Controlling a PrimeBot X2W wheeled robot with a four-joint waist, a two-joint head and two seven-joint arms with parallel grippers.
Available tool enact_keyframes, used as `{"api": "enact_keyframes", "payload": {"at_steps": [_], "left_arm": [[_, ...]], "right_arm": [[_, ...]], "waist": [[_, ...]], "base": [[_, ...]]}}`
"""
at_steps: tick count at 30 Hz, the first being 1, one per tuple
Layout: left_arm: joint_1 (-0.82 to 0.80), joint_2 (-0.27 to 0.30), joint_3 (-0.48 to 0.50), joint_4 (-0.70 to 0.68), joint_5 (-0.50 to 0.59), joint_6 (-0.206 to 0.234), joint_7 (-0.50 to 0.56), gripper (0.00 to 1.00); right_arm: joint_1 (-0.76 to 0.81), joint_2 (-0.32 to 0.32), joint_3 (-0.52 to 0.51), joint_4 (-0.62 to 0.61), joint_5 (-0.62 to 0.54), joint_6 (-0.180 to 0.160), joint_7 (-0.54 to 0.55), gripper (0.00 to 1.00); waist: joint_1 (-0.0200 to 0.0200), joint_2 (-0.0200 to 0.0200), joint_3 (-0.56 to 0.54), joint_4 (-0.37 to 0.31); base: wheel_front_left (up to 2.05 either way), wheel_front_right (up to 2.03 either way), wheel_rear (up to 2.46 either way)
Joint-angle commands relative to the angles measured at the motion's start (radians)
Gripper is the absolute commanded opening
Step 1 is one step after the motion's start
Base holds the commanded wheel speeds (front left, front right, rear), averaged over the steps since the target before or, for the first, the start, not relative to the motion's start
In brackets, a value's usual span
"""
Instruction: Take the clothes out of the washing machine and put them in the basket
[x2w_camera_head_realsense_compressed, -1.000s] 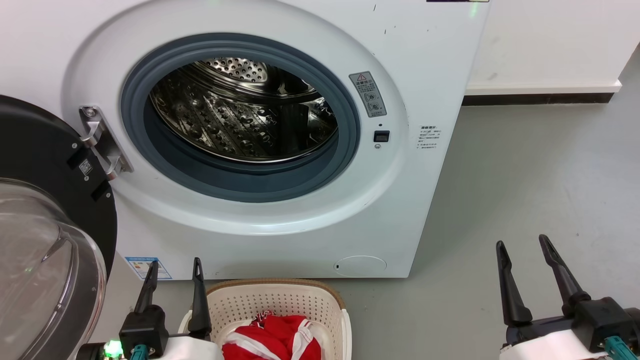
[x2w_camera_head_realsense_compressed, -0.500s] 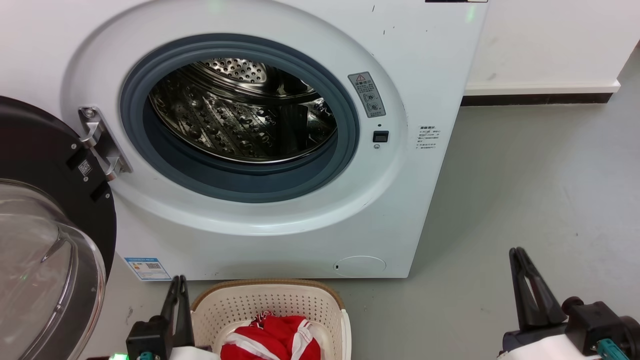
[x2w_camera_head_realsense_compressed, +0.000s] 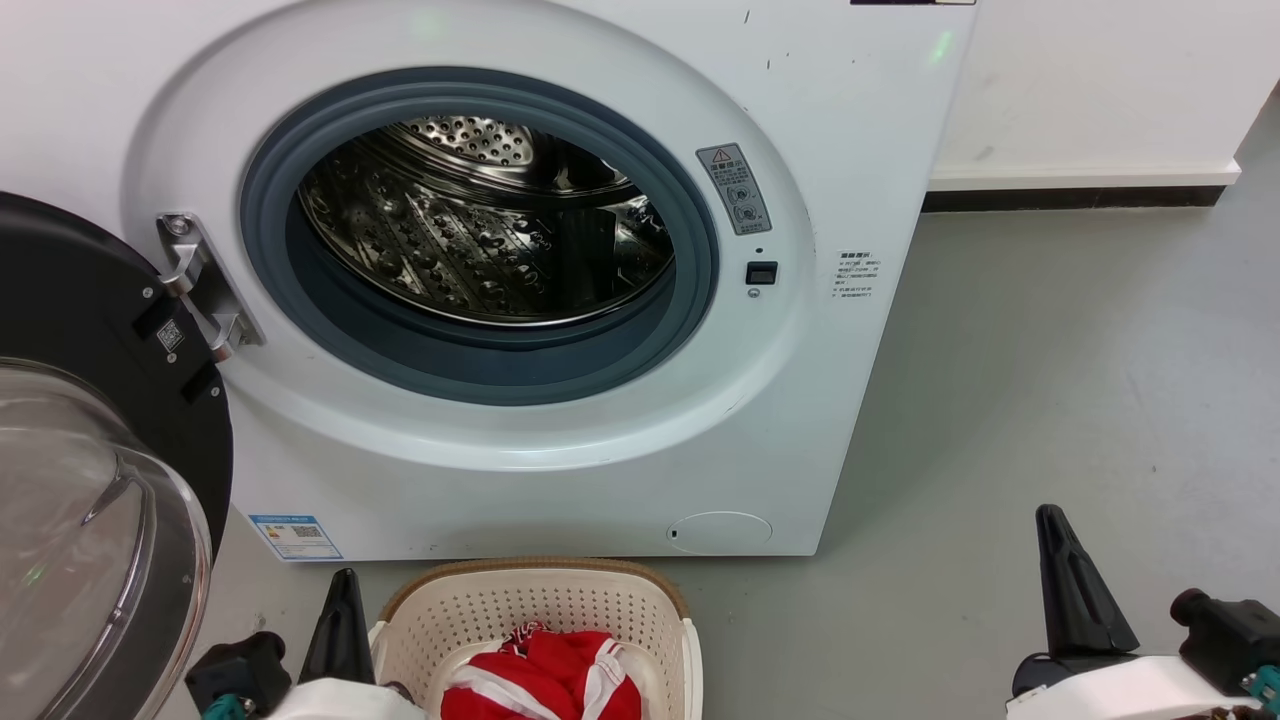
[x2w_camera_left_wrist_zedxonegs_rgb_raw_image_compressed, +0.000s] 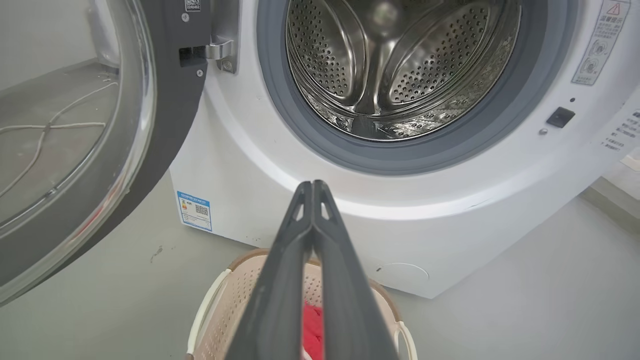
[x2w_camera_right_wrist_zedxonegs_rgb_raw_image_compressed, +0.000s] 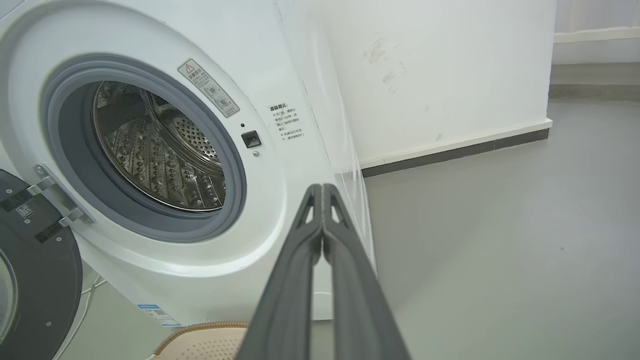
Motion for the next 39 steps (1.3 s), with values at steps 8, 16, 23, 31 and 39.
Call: {"api": "enact_keyframes", "payload": {"at_steps": [8,16,23,31,39], "left_arm": [[-0.047,0.001,0.016,-0.006,-0.158,-0.026,0.034,0.00],[-0.063,0.001,0.025,0.001,-0.291,-0.044,0.065,0.00],[-0.076,0.001,0.034,0.007,-0.398,-0.058,0.090,0.00],[-0.091,0.001,0.043,0.013,-0.511,-0.073,0.117,0.00],[-0.104,0.001,0.050,0.019,-0.616,-0.088,0.141,0.00]], "right_arm": [[-0.046,-0.014,-0.001,0.010,0.168,0.000,0.029,0.00],[-0.064,-0.019,-0.004,0.028,0.308,0.000,0.055,0.00],[-0.079,-0.022,-0.007,0.042,0.420,0.000,0.078,0.00],[-0.094,-0.024,-0.012,0.058,0.537,0.000,0.104,0.00],[-0.107,-0.025,-0.018,0.072,0.644,0.000,0.127,0.00]], "waist": [[0.0000,0.0000,0.000,0.002],[0.0000,0.0000,0.000,0.004],[0.0000,0.0000,0.000,0.005],[0.0000,0.0000,0.000,0.007],[0.0000,0.0000,0.000,0.009]], "base": [[0.00,0.00,0.00],[0.00,0.00,0.00],[0.00,0.00,0.00],[0.00,0.00,0.00],[0.00,0.00,0.00]]}}
